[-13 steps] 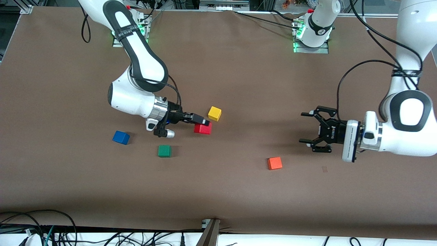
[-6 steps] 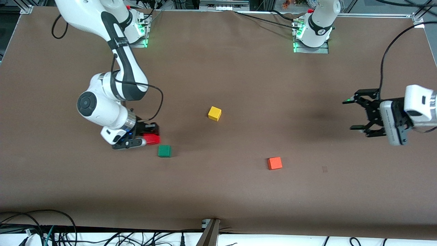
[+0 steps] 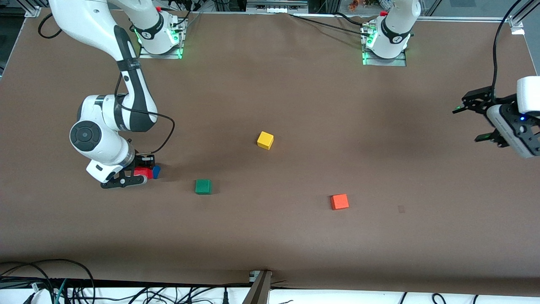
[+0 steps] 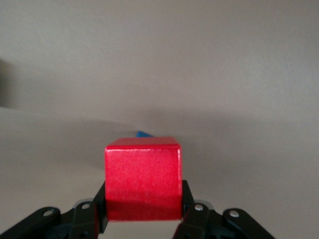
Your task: Pass red block to right arm, stack on blue
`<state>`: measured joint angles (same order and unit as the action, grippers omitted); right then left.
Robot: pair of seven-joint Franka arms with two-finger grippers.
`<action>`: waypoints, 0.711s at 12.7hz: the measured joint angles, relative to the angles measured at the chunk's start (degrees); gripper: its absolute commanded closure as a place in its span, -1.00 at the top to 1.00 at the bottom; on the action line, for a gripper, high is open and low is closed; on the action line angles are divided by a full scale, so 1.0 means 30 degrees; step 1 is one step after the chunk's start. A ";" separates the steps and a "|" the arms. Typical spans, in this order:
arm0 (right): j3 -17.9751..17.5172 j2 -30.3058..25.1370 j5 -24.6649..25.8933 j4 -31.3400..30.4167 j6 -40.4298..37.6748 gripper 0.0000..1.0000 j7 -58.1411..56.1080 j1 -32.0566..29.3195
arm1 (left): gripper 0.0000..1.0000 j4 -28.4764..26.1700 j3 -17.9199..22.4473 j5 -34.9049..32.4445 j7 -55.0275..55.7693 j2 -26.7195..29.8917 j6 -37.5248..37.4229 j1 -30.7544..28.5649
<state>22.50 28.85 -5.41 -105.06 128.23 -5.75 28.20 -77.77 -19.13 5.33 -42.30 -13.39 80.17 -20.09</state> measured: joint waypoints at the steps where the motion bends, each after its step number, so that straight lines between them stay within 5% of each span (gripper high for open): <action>1: 0.0042 0.0000 0.0026 -0.0259 0.0005 -1.00 0.0000 0.0001 | 1.00 -0.0004 -0.0149 -0.0510 0.1282 0.0375 -0.0254 0.0014; 9: 0.0060 -0.0368 0.0032 -0.1962 0.2791 -1.00 0.0007 0.0121 | 1.00 0.0473 -0.0576 -0.1472 0.7129 0.1108 -0.1823 0.0516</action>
<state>22.68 27.75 -5.31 -110.94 136.60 -5.73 28.56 -76.36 -20.86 0.92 -20.92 -10.06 74.71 -18.54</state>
